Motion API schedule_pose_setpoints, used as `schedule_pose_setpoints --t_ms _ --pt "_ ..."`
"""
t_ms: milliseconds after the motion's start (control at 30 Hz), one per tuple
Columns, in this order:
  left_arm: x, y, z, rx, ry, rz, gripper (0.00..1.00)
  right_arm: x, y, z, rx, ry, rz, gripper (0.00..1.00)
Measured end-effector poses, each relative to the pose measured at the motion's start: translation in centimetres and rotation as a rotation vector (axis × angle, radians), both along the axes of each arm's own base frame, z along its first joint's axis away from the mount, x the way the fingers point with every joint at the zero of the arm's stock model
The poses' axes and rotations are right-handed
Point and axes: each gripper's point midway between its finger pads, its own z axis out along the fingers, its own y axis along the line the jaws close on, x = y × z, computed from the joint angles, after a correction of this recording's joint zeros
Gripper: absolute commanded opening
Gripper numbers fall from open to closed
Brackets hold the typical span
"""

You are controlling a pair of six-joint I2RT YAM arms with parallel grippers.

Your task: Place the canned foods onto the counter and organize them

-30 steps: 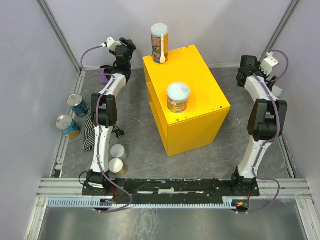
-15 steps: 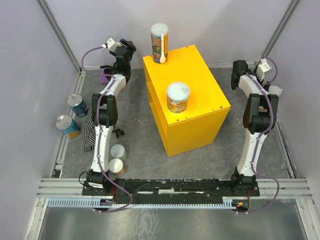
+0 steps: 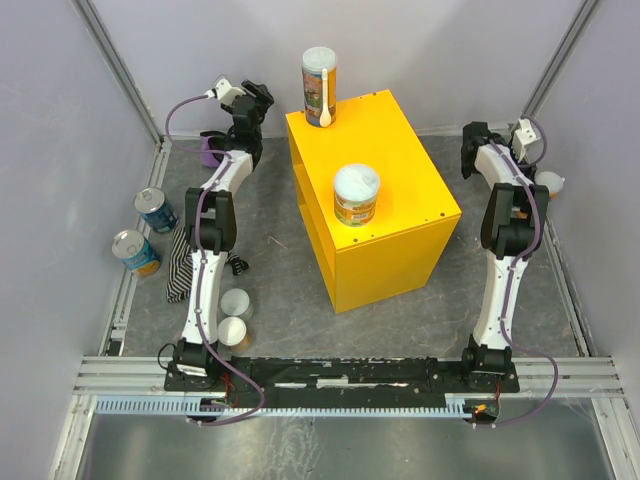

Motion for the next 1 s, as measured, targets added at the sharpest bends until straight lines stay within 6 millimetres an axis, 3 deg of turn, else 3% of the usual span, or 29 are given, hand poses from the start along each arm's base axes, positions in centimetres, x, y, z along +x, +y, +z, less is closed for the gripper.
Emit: schedule_pose_setpoints --t_ms 400,1000 --pt "0.3 0.0 -0.1 0.001 -0.012 -0.018 0.7 -0.3 -1.3 0.1 -0.021 -0.014 -0.036 0.99" --pt "0.3 0.0 -0.1 0.003 -0.013 -0.036 0.7 0.3 -1.6 -0.5 -0.052 0.01 -0.048 0.99"
